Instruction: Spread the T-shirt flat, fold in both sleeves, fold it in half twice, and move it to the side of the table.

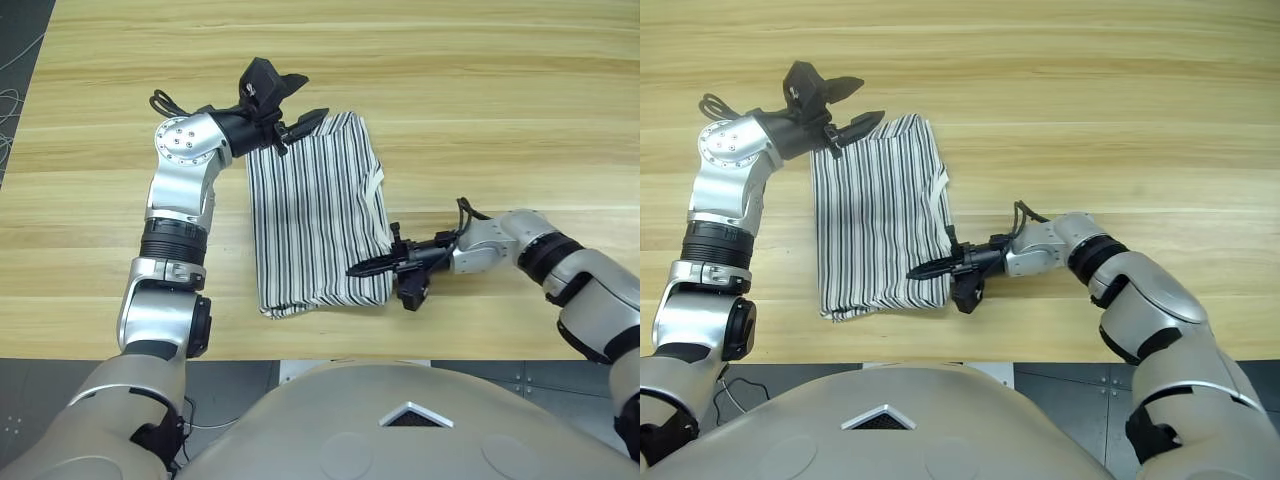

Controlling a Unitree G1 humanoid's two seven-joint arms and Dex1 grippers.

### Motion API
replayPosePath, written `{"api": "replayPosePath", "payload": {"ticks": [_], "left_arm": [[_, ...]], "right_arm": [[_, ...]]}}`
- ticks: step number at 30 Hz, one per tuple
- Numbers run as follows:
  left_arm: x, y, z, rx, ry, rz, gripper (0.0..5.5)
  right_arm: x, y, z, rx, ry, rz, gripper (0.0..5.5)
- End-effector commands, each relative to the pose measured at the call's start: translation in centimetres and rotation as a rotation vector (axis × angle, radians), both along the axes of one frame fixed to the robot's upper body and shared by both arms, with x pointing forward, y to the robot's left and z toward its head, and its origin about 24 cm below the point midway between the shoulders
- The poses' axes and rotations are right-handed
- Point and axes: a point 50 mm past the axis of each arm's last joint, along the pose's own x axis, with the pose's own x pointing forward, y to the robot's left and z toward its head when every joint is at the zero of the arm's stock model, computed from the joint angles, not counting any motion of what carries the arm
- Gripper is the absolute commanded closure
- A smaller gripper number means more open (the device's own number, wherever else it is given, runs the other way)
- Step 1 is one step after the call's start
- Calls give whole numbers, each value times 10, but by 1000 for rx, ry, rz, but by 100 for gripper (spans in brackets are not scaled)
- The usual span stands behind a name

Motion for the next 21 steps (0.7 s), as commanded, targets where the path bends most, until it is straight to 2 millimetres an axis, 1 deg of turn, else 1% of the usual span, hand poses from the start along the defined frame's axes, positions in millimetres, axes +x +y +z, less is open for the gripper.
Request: {"api": "replayPosePath", "payload": {"ticks": [1, 5, 8, 12, 15, 16, 19, 21], "left_arm": [[-4, 11, -13, 71, 36, 26, 280], [-4, 16, -16, 91, 44, 35, 280], [-7, 22, -24, 126, 65, 37, 280], [-19, 27, -53, 214, 122, 29, 280], [-39, 22, -81, 283, 165, -34, 280], [-45, 19, -88, 289, 174, -57, 280], [-52, 13, -95, 277, 180, -83, 280], [-53, 13, -96, 272, 178, -84, 280]], "right_arm": [[-65, -75, -50, -538, 155, 218, 539], [-67, -75, -45, -530, 160, 230, 539], [-64, -67, -40, -487, 165, 214, 539], [-51, -52, -34, -435, 154, 162, 539], [-41, -38, -29, -381, 179, 104, 539], [-37, -35, -26, -367, 187, 87, 539], [-21, -25, -18, -335, 205, 26, 539], [-15, -21, -14, -327, 218, 14, 539]]}}
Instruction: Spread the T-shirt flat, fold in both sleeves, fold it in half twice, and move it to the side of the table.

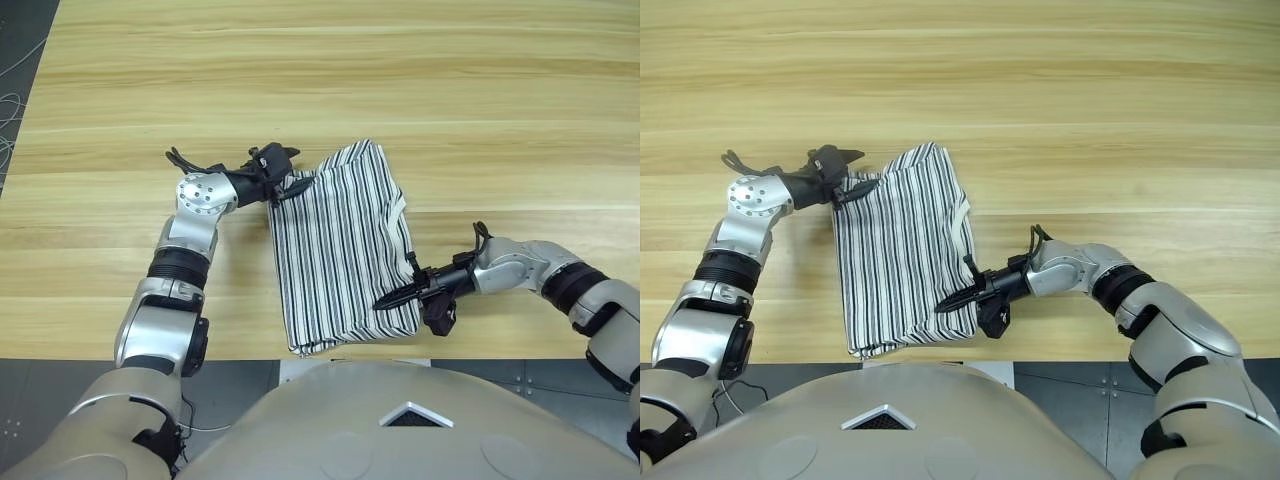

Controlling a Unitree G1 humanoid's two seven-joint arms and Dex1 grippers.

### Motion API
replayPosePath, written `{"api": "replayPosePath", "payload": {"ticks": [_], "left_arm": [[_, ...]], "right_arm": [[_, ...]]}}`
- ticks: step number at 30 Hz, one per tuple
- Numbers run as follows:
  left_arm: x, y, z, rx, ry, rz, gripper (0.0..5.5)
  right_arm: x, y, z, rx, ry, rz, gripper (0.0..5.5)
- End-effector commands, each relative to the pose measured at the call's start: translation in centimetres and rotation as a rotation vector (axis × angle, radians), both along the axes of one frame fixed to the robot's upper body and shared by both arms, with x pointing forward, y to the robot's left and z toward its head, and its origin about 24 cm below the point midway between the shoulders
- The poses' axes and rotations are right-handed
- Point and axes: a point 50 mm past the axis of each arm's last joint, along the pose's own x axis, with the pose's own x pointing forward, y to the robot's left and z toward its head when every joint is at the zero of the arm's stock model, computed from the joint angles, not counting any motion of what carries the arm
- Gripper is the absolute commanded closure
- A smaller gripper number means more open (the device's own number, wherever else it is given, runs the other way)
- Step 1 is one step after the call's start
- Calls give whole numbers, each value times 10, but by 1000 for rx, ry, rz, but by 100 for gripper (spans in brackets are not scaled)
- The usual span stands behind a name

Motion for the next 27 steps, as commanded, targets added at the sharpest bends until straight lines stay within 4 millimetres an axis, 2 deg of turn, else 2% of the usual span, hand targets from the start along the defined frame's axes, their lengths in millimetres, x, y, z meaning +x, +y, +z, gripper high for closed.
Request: {"api": "replayPosePath", "payload": {"ticks": [1, 11, 18, 23, 27], "left_arm": [[-17, -1, -24, 39, 98, -17, 280], [-15, -1, -21, 29, 82, -9, 280], [-11, 2, -20, 46, 66, 24, 280], [-3, 8, -18, 86, 20, 88, 280], [-2, 7, -17, 77, 7, 87, 280]], "right_arm": [[7, -4, -10, -157, 47, -37, 539], [33, 2, 15, -153, 151, -103, 539], [29, 11, 39, -88, 216, -49, 539], [20, 15, 48, -62, 227, -4, 539], [33, 16, 44, -82, 224, -104, 539]]}}
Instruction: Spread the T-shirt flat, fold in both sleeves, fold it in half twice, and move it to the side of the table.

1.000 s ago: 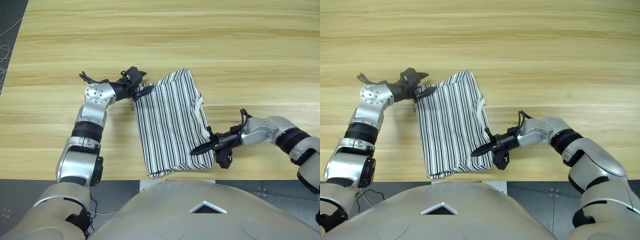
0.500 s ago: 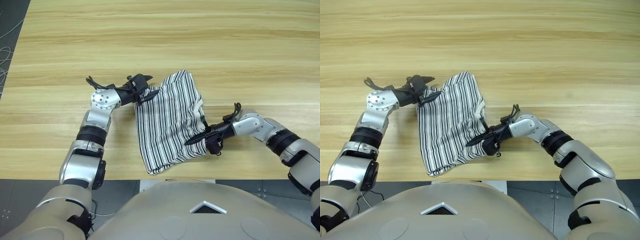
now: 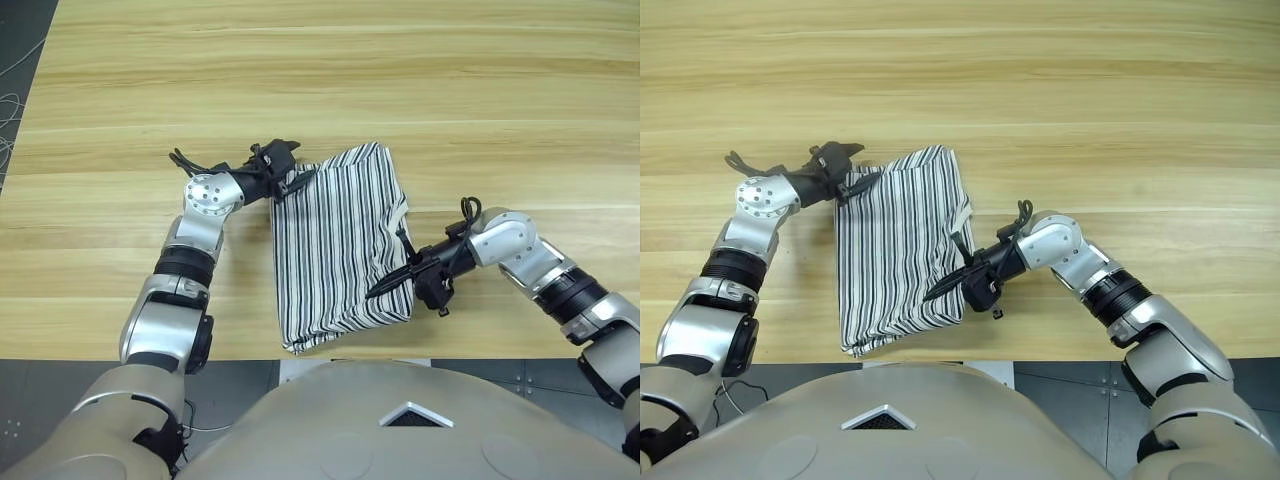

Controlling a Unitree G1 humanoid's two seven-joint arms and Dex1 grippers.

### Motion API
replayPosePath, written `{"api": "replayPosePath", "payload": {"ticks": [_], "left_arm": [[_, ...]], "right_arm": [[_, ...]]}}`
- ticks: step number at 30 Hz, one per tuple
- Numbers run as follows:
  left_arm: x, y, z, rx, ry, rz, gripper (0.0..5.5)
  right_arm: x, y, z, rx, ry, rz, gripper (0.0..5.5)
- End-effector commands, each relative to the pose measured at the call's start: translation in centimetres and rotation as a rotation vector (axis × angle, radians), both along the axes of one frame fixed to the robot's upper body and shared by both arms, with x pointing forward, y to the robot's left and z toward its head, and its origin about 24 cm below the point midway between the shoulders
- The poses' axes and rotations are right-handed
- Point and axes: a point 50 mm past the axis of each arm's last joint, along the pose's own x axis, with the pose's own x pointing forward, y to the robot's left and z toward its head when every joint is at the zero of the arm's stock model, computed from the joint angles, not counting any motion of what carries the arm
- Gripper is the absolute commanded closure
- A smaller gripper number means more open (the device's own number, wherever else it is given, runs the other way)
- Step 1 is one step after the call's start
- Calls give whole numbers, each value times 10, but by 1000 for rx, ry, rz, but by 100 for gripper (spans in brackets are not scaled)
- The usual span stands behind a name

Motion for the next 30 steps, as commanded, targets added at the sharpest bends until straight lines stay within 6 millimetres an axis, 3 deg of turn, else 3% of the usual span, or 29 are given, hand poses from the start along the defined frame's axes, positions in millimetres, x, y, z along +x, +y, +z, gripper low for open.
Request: {"api": "replayPosePath", "payload": {"ticks": [1, 5, 10, 21, 26, 30], "left_arm": [[-9, 6, -16, 54, 73, 10, 280], [-10, 6, -16, 47, 71, 8, 280], [-9, 5, -14, 37, 66, 5, 280], [-10, 5, -14, 33, 67, 4, 280], [-9, 3, -13, 30, 65, -2, 280], [-9, 2, -13, 30, 63, -3, 280]], "right_arm": [[15, 1, -3, -28, -18, -100, 539], [37, 7, -6, -11, 30, -277, 539], [49, 7, -12, -37, 131, -405, 539], [70, 10, 15, 39, 267, -445, 539], [82, 10, 16, 22, 277, -509, 539], [79, 12, 18, 15, 338, -473, 539]]}}
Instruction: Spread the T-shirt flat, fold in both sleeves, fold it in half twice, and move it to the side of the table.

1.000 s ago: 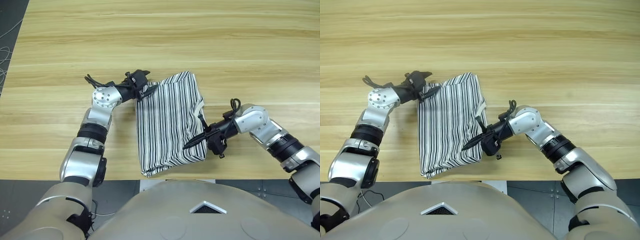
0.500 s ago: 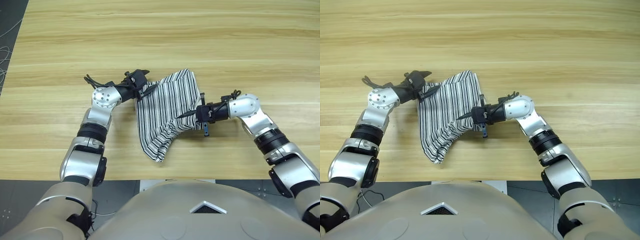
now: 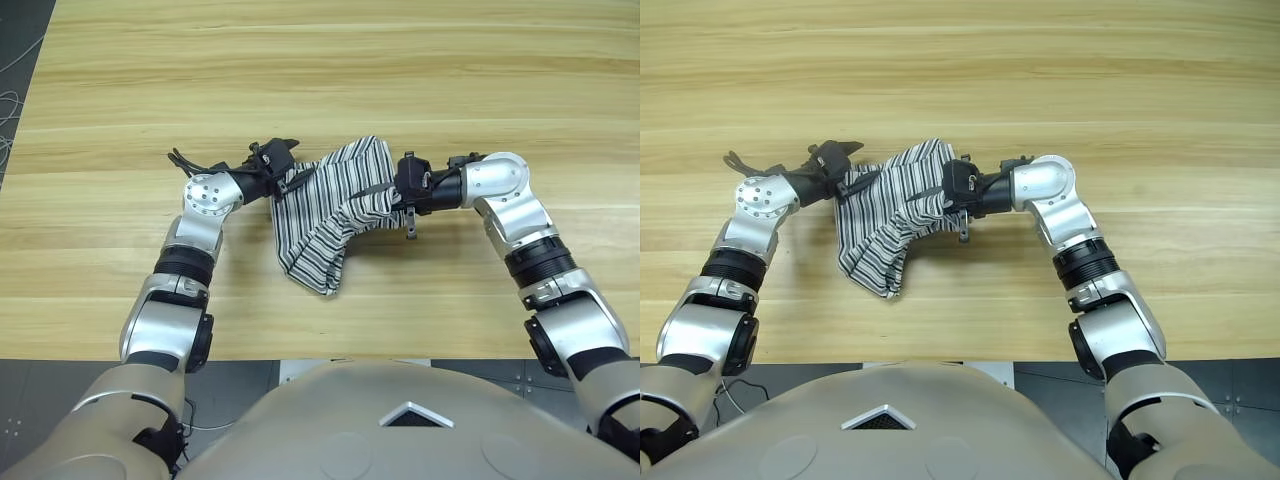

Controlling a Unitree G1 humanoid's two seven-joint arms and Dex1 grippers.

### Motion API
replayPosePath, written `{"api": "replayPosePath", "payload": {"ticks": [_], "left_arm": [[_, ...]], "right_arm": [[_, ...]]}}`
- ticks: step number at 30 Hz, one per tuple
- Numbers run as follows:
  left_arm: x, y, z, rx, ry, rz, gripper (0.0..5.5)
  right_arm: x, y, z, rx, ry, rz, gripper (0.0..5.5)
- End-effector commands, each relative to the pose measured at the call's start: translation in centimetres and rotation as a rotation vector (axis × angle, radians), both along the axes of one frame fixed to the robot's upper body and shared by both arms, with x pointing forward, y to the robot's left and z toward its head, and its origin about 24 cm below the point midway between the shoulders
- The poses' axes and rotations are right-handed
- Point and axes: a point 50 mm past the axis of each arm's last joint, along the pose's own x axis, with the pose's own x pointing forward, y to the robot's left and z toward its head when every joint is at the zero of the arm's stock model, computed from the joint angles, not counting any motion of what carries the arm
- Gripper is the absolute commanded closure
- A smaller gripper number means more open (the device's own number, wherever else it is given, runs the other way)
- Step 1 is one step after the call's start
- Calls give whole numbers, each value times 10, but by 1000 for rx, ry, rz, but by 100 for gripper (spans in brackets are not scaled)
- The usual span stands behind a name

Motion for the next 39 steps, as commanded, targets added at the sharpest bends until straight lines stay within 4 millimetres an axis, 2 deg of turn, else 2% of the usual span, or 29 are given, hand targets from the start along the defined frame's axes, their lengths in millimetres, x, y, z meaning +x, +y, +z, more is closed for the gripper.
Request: {"api": "replayPosePath", "payload": {"ticks": [1, 6, 11, 24, 29, 39], "left_arm": [[-10, 3, -15, 40, 73, 4, 280], [-9, 2, -15, 40, 72, 7, 280], [-9, 2, -14, 39, 71, 5, 280], [-11, -2, -15, 30, 73, -7, 280], [-12, -2, -15, 28, 75, -10, 280], [-12, -4, -15, 23, 76, -12, 280]], "right_arm": [[-1, 2, 8, 18, 45, 52, 539], [-8, -4, 16, 23, 92, 139, 539], [4, 2, 21, 62, 80, 66, 539], [27, -1, -18, -137, -37, -164, 539], [36, 1, -20, -155, -59, -221, 539], [38, 5, -21, -192, -97, -226, 539]]}}
